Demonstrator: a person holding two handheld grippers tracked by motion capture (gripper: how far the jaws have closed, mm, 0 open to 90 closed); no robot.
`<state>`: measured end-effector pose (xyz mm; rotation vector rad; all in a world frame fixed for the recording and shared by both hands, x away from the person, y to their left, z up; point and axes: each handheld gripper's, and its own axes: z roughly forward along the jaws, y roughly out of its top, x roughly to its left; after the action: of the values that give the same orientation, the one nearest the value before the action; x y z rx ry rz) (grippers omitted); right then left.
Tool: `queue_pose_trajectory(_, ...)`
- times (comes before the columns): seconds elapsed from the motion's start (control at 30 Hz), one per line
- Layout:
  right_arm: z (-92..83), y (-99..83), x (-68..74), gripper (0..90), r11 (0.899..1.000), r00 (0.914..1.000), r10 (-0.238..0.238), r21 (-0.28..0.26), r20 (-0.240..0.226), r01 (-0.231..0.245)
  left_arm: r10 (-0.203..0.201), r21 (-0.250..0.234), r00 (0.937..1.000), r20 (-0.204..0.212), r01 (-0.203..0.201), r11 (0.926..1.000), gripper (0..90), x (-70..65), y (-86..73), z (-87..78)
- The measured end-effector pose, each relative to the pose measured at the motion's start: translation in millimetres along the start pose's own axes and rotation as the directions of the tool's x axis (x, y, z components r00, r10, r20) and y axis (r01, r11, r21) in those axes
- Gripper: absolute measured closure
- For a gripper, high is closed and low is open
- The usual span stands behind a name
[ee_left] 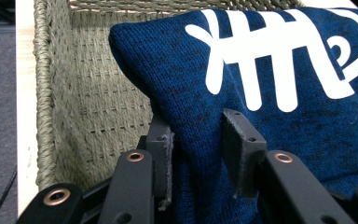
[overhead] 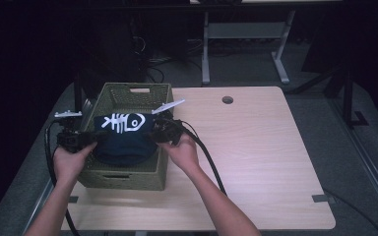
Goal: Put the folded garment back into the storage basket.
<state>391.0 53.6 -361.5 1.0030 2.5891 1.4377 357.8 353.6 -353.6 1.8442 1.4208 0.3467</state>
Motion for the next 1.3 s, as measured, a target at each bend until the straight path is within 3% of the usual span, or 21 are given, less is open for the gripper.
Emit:
queue_pose_trajectory(0.17, -0.2, -1.4, 0.8, 69.7, 1.0, 1.0, 0.008, 0.004, 0.004, -0.008, 0.009, 0.004, 1.0, -0.003, -0.009, 1.0, 64.8, -0.2, 0.4, 1.6)
queue_pose_trajectory(0.23, -0.2, -1.7, 1.1, 61.7, 1.0, 0.9998, -0.002, 0.008, 0.022, 0.002, 0.011, -0.001, 0.9994, -0.034, -0.011, 0.9999, 58.8, 1.3, 1.1, 0.8)
queue_pose_trajectory(0.4, -8.6, -0.2, -0.2, 51.7, 1.0, 0.9962, -0.018, -0.021, 0.085, 0.02, -0.004, -0.026, 0.9991, -0.042, 0.003, 0.9997, 56.0, 5.9, 2.3, -3.5)
queue_pose_trajectory(0.57, -21.1, 2.3, -9.1, 51.8, 0.999, 0.9976, 0.008, -0.053, 0.069, -0.004, 0.002, -0.046, 0.9997, -0.023, -0.003, 0.9989, 56.2, 3.2, 6.5, -6.4)
queue_pose_trajectory(0.9, -44.1, 3.1, -16.7, 51.8, 0.995, 0.9989, 0.021, -0.097, 0.041, -0.017, 0.051, -0.077, 0.9986, 0.012, -0.05, 0.9958, 55.7, -14.8, 11.7, -9.4)
queue_pose_trajectory(1.3, -71.9, -1.7, -28.3, 46.2, 0.992, 0.9987, 0.028, -0.125, 0.043, -0.022, 0.108, -0.127, 0.9916, 0.071, -0.098, 0.9871, 52.3, -46.4, 20.4, -11.7)
